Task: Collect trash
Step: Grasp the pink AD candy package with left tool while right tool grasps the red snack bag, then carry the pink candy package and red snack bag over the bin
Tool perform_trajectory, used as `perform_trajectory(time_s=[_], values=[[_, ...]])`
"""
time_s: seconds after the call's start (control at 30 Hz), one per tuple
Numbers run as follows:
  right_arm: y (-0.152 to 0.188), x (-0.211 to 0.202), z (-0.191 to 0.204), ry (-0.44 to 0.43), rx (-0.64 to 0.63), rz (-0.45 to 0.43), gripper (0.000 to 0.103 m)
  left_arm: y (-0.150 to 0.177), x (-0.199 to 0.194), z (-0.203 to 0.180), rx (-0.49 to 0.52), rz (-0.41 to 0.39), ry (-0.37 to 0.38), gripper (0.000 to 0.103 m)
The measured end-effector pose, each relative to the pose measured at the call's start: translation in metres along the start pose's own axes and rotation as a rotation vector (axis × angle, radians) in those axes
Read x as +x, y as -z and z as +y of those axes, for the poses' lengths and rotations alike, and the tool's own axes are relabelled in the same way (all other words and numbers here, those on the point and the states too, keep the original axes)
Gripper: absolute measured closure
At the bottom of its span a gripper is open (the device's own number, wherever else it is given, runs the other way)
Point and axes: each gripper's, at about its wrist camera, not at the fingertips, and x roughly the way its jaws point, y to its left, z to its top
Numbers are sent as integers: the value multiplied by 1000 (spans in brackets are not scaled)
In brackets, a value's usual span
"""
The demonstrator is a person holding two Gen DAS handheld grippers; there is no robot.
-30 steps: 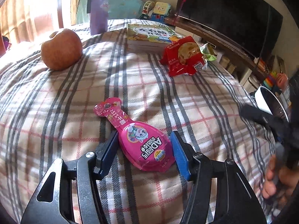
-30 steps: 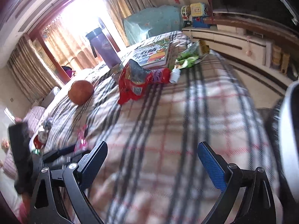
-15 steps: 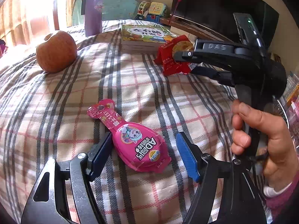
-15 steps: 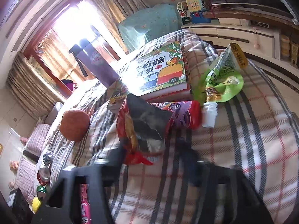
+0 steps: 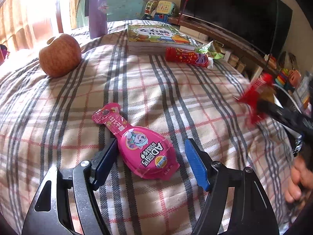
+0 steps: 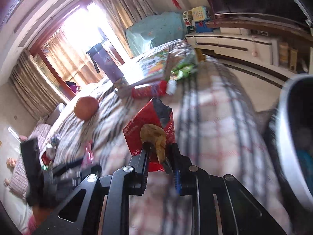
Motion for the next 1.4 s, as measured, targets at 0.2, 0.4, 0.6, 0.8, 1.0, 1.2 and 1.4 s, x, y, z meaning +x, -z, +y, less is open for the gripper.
perform_trajectory(time_s=[0.2, 0.4, 0.6, 0.8, 1.0, 1.2, 1.4], values=[[24, -36, -2, 34, -17, -48, 82, 5, -4, -19, 50, 15, -67, 44], [36, -55, 2, 45, -33, -95, 82, 21, -25, -55, 78, 12, 44, 45], [44, -50, -2, 78, -29, -88, 82, 41, -32, -93, 149, 31, 128, 45], [57, -45, -8, 90, -25, -85, 82, 45, -34, -82, 70, 33, 67, 29], [60, -45, -10, 90, -26, -98, 82, 49, -33, -87, 92, 19, 16, 39], [62, -48, -9, 81, -19, -103, 82, 48, -34, -94, 136, 7, 18, 53], [61, -60, -5, 69, -26, -117, 82, 48, -42, -103, 157, -4, 29, 53]])
